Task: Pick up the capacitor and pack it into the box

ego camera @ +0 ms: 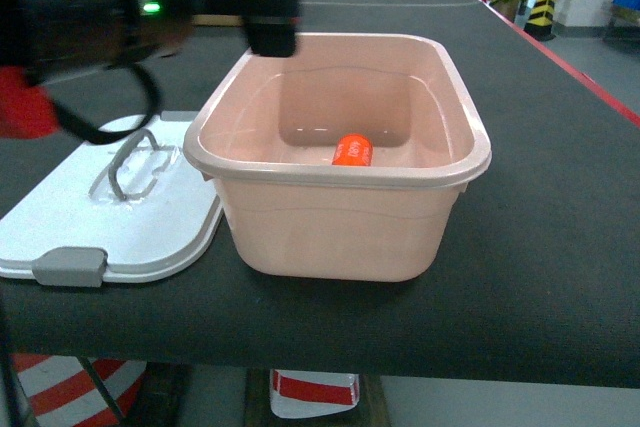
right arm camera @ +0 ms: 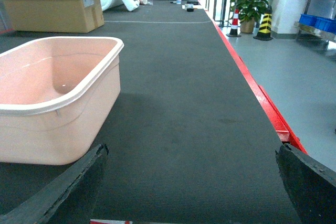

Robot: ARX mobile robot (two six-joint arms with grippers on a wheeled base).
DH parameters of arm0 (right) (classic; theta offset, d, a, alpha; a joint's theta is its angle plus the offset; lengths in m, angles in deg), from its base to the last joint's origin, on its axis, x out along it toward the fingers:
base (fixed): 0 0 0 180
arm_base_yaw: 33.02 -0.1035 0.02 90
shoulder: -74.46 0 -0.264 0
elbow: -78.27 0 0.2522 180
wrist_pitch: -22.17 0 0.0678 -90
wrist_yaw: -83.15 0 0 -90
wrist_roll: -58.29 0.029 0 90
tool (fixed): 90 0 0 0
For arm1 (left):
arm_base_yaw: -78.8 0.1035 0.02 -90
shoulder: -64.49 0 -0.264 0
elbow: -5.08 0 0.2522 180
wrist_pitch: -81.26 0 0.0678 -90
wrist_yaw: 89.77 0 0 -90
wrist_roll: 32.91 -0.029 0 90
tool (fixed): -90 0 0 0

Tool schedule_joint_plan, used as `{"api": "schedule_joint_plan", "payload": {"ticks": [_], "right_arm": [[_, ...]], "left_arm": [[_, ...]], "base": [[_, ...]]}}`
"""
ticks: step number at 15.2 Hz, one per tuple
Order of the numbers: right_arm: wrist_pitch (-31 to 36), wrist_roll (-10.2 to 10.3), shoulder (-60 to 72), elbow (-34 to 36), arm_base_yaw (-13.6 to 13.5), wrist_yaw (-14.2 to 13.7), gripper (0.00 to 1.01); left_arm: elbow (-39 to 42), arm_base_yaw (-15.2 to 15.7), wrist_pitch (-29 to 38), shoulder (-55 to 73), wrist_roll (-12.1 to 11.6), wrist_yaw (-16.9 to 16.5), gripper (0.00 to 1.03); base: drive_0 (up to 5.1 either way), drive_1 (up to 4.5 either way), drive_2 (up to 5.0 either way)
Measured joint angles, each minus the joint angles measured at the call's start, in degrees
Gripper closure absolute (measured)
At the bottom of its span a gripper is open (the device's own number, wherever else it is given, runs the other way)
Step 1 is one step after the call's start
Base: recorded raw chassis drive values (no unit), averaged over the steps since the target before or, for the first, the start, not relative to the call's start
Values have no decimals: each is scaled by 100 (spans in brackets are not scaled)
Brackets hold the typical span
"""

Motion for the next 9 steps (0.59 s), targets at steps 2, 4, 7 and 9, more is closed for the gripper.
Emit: {"api": "schedule_joint_plan", "payload": {"ticks": [2, 4, 7, 9], "right_arm": [[0, 2, 0, 0, 0, 2, 3], [2, 0, 0, 0, 0, 4, 3], [0, 0, 0, 0, 0, 4, 3], [0, 2, 0, 0, 0, 2, 3]], "left_arm": [[396, 988, 164, -463, 22, 323, 5], [601, 1860, 149, -605, 42, 273, 5], [664, 2111, 372, 249, 17, -372, 5], [479, 2004, 590, 859, 9, -470, 5]], "base": [[0, 0, 0], [0, 0, 0], [0, 0, 0], [0, 0, 0]]}}
